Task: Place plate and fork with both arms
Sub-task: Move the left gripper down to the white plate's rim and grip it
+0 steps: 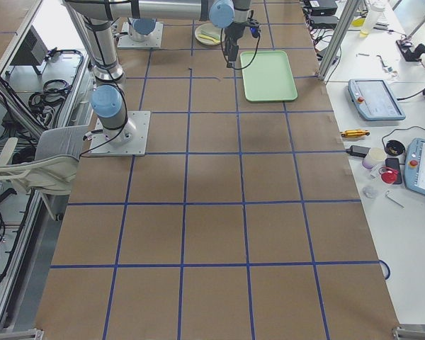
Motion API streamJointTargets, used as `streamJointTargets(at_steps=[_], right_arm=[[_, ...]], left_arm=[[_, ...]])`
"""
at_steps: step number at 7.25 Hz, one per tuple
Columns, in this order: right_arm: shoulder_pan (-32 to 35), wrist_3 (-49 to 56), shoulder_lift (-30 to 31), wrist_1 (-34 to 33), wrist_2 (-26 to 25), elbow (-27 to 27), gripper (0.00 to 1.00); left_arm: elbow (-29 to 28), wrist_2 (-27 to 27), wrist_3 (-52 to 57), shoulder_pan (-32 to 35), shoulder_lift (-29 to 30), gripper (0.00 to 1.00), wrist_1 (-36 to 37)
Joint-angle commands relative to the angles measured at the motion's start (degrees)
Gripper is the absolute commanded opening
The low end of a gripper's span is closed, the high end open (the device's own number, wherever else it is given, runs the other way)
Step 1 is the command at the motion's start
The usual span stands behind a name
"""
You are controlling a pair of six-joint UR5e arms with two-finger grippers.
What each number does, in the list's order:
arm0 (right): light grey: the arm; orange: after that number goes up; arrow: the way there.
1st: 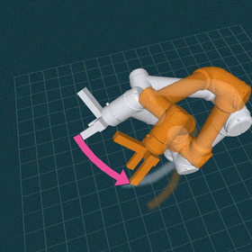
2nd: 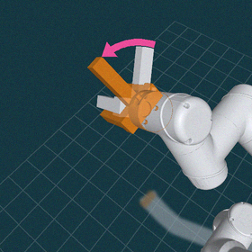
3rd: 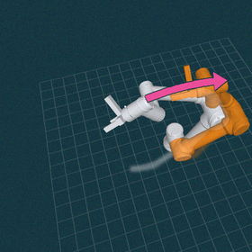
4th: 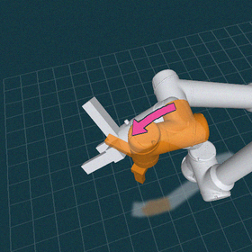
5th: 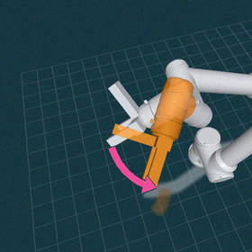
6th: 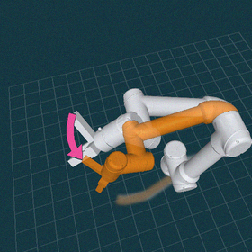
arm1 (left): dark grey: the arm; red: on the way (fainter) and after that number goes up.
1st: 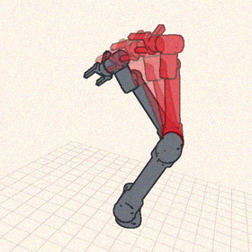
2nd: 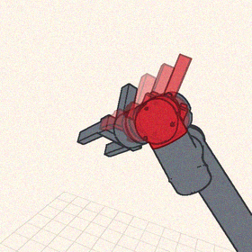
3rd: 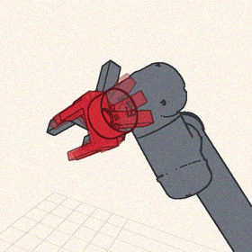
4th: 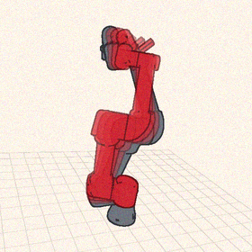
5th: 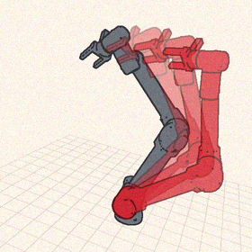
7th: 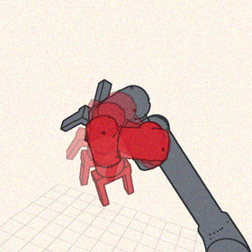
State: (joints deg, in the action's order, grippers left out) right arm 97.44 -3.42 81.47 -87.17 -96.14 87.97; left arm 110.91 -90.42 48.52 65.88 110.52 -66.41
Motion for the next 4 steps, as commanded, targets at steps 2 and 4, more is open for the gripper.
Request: streamJointTargets(at_steps=[2, 4], right_arm=[[0.03, -0.01, 0.0, -0.11, 0.16, 0.09, 1.0], [0.03, 0.17, 0.0, -0.11, 0.08, 0.09, 1.0]], left_arm=[[0.28, 0.24, -0.27, 0.38, 0.22, 0.0, -0.04], [-0.08, 0.33, -0.53, 0.39, -0.21, 0.0, 0.05]])
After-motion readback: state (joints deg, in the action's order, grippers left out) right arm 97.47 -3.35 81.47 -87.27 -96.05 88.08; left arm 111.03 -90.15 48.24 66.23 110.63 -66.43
